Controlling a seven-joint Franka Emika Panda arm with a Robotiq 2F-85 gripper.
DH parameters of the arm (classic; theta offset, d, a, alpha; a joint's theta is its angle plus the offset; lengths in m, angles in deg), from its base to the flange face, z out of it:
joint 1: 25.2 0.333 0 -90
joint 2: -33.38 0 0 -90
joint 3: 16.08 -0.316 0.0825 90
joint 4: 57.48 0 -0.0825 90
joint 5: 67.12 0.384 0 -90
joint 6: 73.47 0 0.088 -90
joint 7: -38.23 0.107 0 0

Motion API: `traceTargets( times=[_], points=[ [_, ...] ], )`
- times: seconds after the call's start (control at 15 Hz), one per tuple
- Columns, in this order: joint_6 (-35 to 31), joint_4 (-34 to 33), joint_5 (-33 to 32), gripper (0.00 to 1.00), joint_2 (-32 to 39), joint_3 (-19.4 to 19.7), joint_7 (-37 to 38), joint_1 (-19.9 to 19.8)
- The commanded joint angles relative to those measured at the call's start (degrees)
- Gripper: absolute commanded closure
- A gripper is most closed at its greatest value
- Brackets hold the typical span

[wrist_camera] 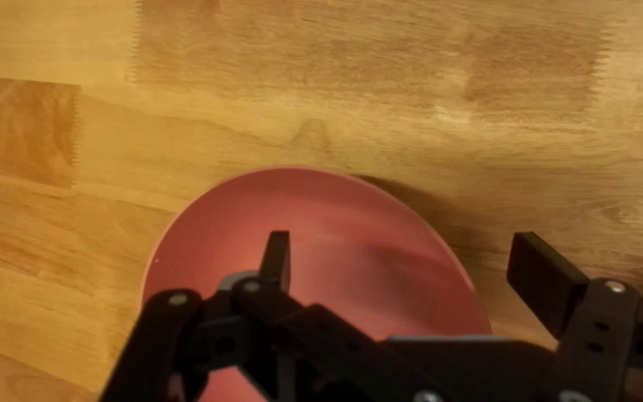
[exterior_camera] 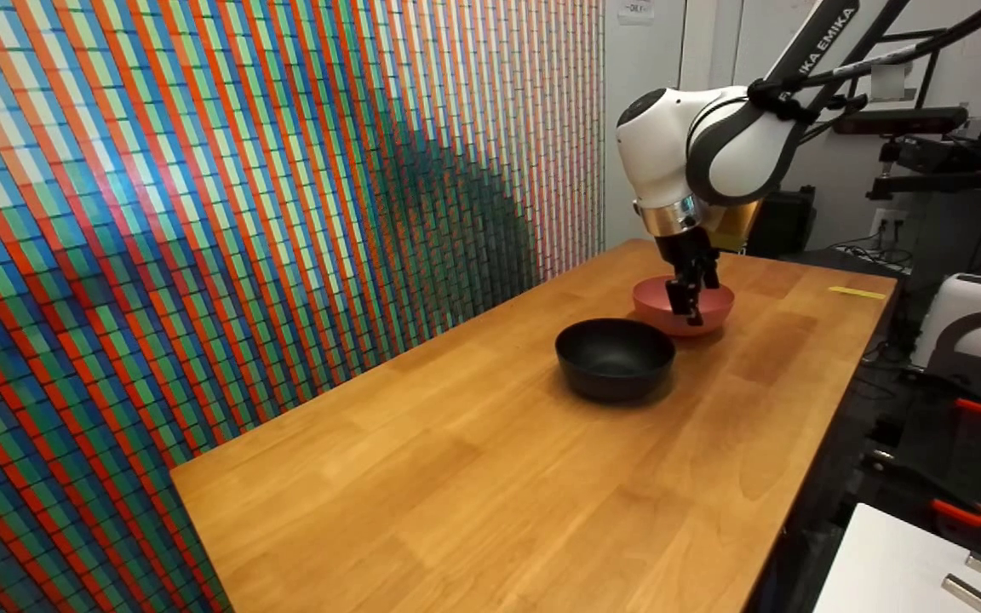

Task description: Put the right bowl in the left bowl

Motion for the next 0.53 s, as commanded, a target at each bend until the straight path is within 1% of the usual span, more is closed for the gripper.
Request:
traceTargets(
  times=[0.0, 0.07, 0.13, 0.47],
  points=[
    [-1.31, -1.19, -3.8, 0.0, 3.12, 1.81, 3.42, 3.13],
    [-1.65, -1.11, -4.32, 0.25, 3.73, 1.95, 4.12, 3.69],
    [-1.84, -1.01, -4.61, 0.26, 4.12, 2.01, 4.34, 4.09],
    [-1.91, -0.85, -4.06, 0.67, 4.27, 2.48, 4.79, 5.04]
  ],
)
